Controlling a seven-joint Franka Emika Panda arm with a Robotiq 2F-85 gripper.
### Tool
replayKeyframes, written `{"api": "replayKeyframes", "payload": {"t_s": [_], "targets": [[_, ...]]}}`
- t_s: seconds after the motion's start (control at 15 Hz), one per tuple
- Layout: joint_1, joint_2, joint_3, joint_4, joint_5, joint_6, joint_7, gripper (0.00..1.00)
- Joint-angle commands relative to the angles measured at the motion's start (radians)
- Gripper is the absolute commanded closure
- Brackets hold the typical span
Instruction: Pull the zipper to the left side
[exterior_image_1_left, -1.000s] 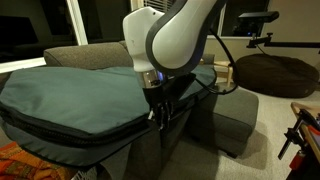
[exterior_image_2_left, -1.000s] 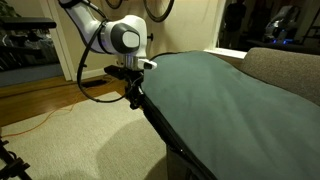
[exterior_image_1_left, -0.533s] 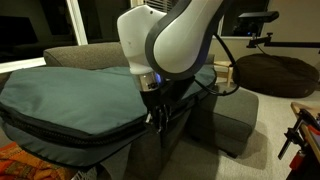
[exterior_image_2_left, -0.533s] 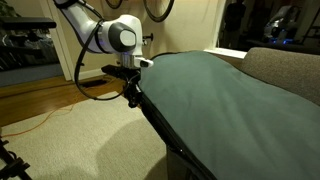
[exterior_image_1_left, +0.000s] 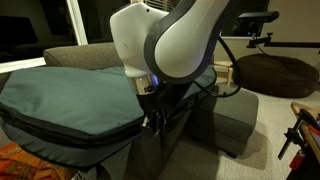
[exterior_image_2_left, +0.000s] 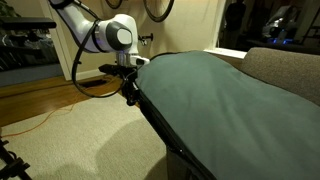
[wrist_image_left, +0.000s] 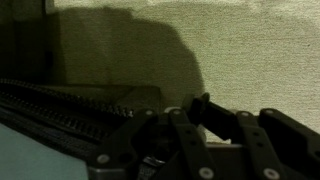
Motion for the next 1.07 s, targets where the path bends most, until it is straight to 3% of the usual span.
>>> {"api": "replayKeyframes", "payload": {"t_s": [0.0, 1.0], "targets": [[0.069, -0.101, 0.031, -0.099, 0.012, -0.064, 0.070, 0.95], [0.173, -0.027, 0.038, 0.019, -0.014, -0.088, 0.187, 0.95]]}}
